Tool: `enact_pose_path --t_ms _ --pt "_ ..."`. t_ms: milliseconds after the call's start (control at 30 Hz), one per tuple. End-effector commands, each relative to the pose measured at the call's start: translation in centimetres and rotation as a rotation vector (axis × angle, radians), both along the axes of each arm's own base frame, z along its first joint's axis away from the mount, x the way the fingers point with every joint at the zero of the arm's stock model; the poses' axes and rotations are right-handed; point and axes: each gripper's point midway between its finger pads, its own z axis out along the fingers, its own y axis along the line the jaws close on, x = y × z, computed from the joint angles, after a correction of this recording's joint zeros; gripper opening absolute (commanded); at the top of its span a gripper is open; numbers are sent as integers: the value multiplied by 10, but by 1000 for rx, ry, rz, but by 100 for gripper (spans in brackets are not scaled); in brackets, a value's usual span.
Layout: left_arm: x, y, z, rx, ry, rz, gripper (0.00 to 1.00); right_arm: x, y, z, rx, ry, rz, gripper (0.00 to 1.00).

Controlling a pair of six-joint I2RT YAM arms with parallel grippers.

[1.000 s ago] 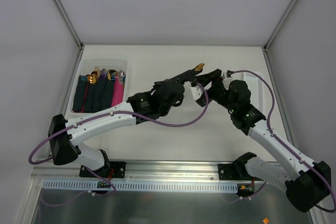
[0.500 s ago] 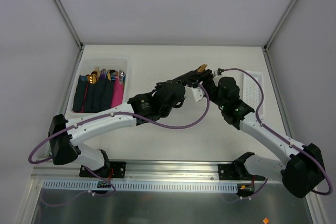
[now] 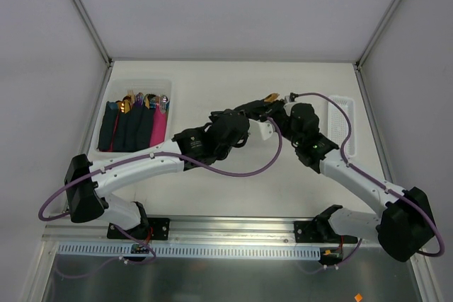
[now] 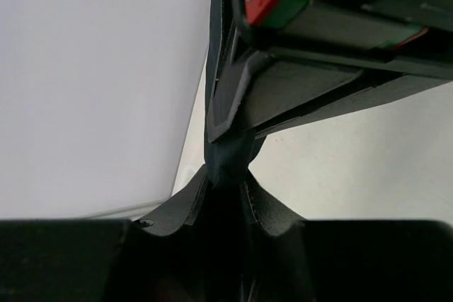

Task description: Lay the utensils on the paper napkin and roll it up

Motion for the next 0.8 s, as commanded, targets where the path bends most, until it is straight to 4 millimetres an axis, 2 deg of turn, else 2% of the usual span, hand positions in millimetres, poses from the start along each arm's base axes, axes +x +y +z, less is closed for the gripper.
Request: enact_pose_path --t_ms 0,33,100,133,167,233,300,367,400,467,500,533,567,600,633,667,700,733,767 --pt "-5 -1 21 -89 -36 -4 0 1 3 29 86 -60 0 0" --pt "-5 0 21 -89 -35 -7 0 1 2 27 84 -58 -3 0" --pt "-9 2 20 -93 -29 -20 14 2 2 26 82 -59 2 0" --pt "-10 3 19 -98 -24 -27 24 2 1 23 80 -60 1 0" --pt "-12 5 19 -103 -21 -33 39 3 -1 23 77 -63 -2 0" --pt "-17 13 20 -115 -15 -37 52 5 -5 21 63 -76 -8 0" --pt "-23 19 27 -158 -1 -47 81 5 -11 16 55 -76 -13 0" --pt "-28 28 29 -188 38 -37 99 7 -21 7 45 -68 -28 0" --pt "-33 28 40 -230 58 -63 99 7 -23 4 40 -65 -31 0" --pt "-35 41 36 -269 132 -34 99 9 -31 0 29 -70 -38 0" --pt "-36 47 40 -298 153 -28 99 9 -33 -3 22 -71 -39 0" --pt "-43 41 46 -373 226 -62 99 9 -36 -2 17 -82 -32 0" --pt "-34 60 43 -401 273 -1 99 10 -36 -3 -10 -111 -19 0" --pt "-32 68 44 -442 320 17 99 10 -36 3 -18 -143 -8 0" --pt "-43 58 53 -549 444 -50 99 8 -34 7 -29 -176 24 0" --pt "-44 62 52 -595 520 -49 99 7 -32 10 -48 -210 47 0" --pt "-31 84 48 -652 587 23 99 5 -30 14 -90 -282 74 0" --pt "-49 71 50 -746 753 -63 99 0 -25 25 -95 -336 124 0" --pt "-49 74 51 -801 831 -63 99 -1 -22 31 -102 -385 146 0"
